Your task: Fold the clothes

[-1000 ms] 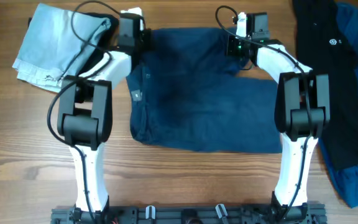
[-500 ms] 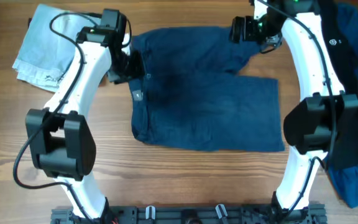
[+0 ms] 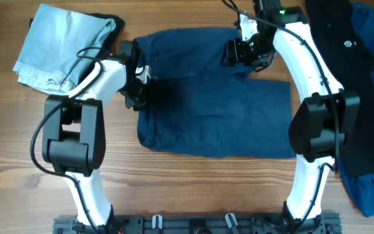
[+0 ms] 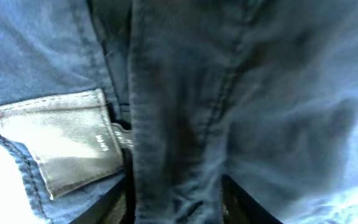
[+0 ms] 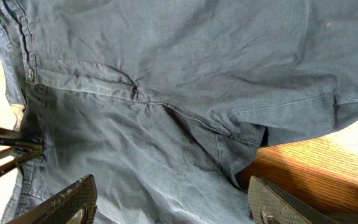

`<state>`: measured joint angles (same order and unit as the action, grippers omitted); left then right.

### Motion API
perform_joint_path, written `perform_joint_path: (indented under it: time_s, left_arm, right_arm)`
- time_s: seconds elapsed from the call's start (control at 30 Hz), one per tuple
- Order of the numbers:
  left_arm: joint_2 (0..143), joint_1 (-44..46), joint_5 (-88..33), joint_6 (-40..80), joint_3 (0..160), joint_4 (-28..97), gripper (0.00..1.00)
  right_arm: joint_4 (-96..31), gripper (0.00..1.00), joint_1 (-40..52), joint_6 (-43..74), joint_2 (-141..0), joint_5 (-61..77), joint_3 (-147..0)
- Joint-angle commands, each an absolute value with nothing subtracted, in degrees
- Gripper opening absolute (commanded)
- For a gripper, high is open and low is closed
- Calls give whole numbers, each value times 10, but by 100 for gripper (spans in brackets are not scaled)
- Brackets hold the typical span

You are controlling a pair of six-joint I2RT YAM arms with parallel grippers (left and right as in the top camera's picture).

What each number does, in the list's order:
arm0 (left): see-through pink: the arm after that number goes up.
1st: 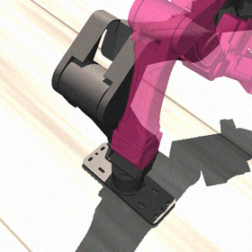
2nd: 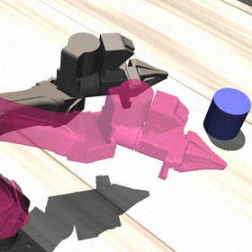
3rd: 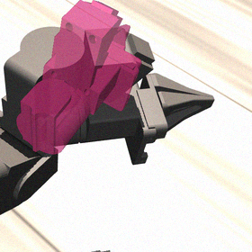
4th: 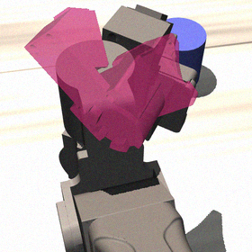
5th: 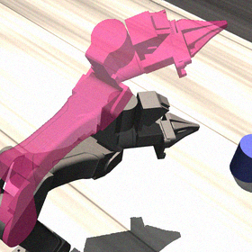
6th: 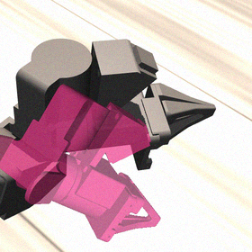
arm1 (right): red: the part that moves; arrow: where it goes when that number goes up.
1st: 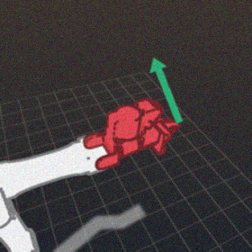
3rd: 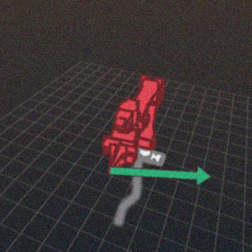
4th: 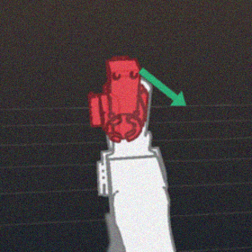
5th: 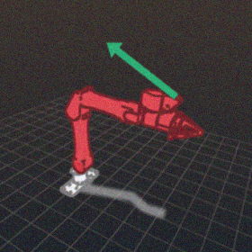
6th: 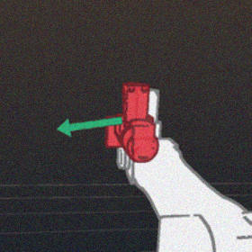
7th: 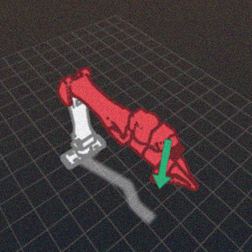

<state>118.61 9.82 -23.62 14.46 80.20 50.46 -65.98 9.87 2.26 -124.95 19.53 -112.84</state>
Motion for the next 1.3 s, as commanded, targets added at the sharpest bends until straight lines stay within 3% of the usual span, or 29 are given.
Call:
perform_joint_path:
  time_s: [0.0, 0.07, 0.17, 0.23, 0.47, 0.67, 0.8, 1.03, 1.2, 1.27]
  left_arm:
    - [1198, 102, -199, 130, 780, 505, 45]
    - [1199, 103, -199, 131, 778, 500, 44]
    - [1199, 103, -206, 146, 780, 455, 11]
    - [1199, 98, -212, 146, 790, 447, 4]
    - [1121, 76, -207, 146, 797, 506, 4]
    - [1066, 43, -82, 192, 794, 592, 4]
    - [1067, 43, -74, 200, 788, 592, 4]
    - [1067, 43, -74, 199, 788, 588, 4]
    - [1067, 43, -74, 199, 788, 588, 4]
    - [1067, 43, -74, 199, 788, 588, 4]
  right_arm:
    - [-658, 79, 98, 17, -1254, 206, -1125]
    - [-656, 78, 98, 17, -1254, 206, -1125]
    - [-653, 78, 98, 17, -1254, 206, -1125]
    - [-651, 79, 98, 17, -1254, 206, -1125]
    - [-645, 79, 98, 17, -1254, 185, -1106]
    - [-634, 79, 98, 17, -1254, 180, -1074]
    - [-600, 79, 98, 34, -1254, 156, -1052]
    - [-616, 77, 43, 164, -1255, 90, -958]
    - [-624, 82, -13, 89, -1255, 181, -935]
    - [-557, 81, -15, 28, -1255, 228, -911]
